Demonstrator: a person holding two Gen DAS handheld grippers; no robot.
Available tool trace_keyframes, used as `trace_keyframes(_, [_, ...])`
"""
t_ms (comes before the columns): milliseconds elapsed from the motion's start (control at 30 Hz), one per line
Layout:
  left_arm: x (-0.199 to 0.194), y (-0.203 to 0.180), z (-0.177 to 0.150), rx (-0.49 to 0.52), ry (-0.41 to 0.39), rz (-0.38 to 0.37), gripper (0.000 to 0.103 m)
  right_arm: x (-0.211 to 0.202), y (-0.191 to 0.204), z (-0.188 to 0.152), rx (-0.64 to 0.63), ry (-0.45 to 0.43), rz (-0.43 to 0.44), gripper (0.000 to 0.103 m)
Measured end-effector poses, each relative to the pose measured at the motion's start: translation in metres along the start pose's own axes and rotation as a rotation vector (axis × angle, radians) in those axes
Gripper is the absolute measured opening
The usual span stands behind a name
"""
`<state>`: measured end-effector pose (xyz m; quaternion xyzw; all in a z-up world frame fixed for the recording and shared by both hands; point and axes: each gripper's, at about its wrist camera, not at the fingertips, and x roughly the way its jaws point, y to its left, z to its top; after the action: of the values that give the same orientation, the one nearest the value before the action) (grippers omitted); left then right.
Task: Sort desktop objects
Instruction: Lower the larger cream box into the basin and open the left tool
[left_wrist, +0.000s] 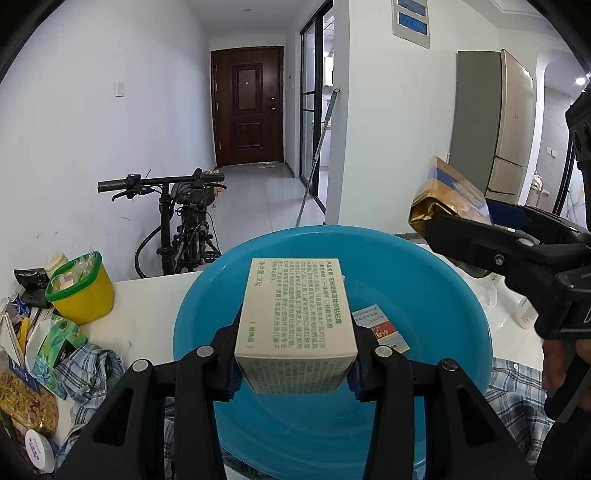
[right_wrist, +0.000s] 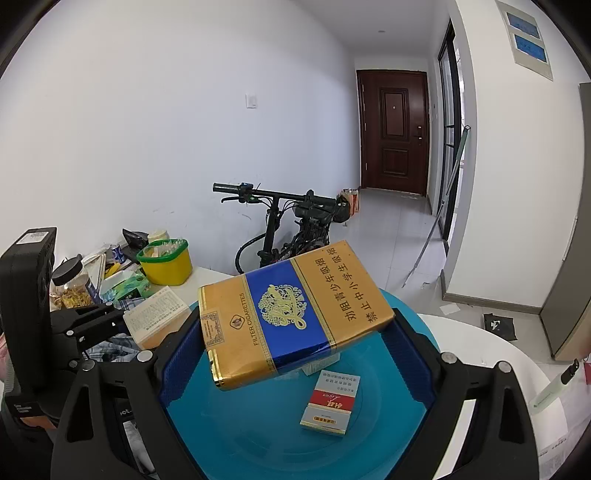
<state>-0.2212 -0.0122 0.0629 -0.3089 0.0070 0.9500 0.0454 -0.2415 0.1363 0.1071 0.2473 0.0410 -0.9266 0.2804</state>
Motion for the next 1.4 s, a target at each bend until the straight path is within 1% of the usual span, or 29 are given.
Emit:
trace_keyframes(233, [0.001,0.0,0.0,-0.002,0.003,-0.005,0.045,0.001,-0.002,0.0,0.008,0.001,-0.009,0.092])
trace_keyframes(633, [0.002,0.002,0.0,-0.007,0.007,0.008,0.045,0.003,-0.006,0.0,0.027,0.001,-0.023,0.092])
trace_keyframes(933, [-0.005,0.007,0.003,-0.017,-0.013,0.01,0.045,0.004,-0.003,0.0,0.002,0.014,-0.036,0.092])
trace_keyframes(1100, [-0.005,0.009,0.004,-0.023,-0.008,0.0,0.045,0.002,-0.008,0.002,0.022,0.003,-0.047,0.092])
trace_keyframes(1333, [-0.012,0.008,0.007,-0.011,-0.025,0.001,0.045,0.003,-0.008,0.001,0.015,0.01,-0.049,0.092])
trace_keyframes(1367, [-0.013,0.008,0.007,-0.007,-0.029,0.008,0.051,0.003,-0.007,0.001,0.012,0.012,-0.05,0.092])
trace_keyframes(1400, [-0.014,0.007,0.007,-0.002,-0.033,0.02,0.059,0.004,-0.007,0.001,0.01,0.014,-0.051,0.092])
